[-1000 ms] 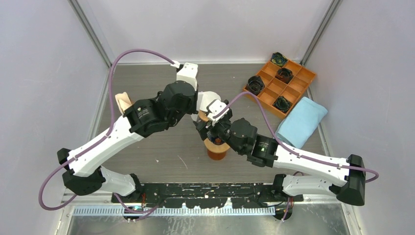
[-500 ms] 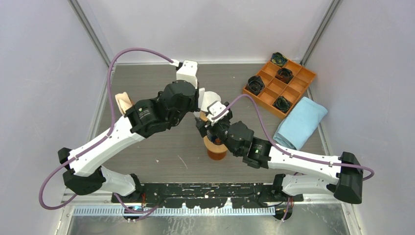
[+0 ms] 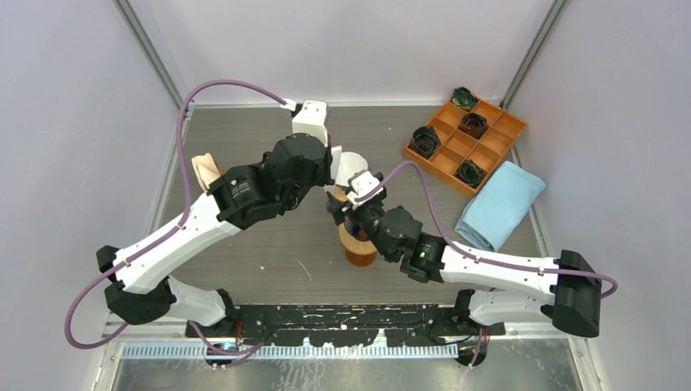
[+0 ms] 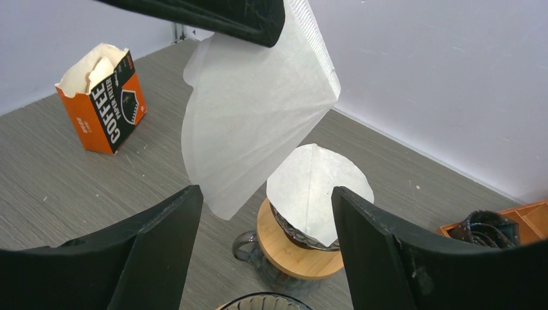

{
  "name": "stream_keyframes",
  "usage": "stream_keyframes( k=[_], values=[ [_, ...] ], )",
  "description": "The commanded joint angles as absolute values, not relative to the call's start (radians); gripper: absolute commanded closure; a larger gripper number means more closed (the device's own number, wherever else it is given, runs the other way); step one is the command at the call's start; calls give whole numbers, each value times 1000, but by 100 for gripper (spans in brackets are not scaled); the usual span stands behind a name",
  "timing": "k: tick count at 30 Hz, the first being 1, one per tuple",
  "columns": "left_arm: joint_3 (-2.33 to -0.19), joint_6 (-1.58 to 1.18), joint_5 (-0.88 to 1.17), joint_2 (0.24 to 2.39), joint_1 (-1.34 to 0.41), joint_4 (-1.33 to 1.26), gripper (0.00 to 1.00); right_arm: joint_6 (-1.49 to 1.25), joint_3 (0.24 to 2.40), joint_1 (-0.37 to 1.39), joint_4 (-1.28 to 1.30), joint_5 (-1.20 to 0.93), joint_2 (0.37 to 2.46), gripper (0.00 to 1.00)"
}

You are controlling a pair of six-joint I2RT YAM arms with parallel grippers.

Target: Place the coffee filter in the dripper

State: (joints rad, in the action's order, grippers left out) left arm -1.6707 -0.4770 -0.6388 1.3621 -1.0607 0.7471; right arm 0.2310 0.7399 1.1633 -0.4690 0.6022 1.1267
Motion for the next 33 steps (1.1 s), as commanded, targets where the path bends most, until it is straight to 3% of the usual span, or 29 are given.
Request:
stream_keyframes(
  k=[1,5,13,28,33],
  values=[
    [-1685,-511,-655,1351,-1065,685,100,243,734,1167,-602,640,1135,22],
    [-1681,-520,-653,1352,-1067,687,100,267,720,1167,-657,665,1152,24],
    [-1680,-523,-659,1355,-1067,690,100,314,704,1167,-729,711,1161,40],
    [-1694,-540,-632,1376,-1068,715,100,450,710,1166,-831,732,1183,44],
    [-1697,-546,-622,1380,-1068,719,100,459,709,1165,-834,728,1184,54]
  ],
)
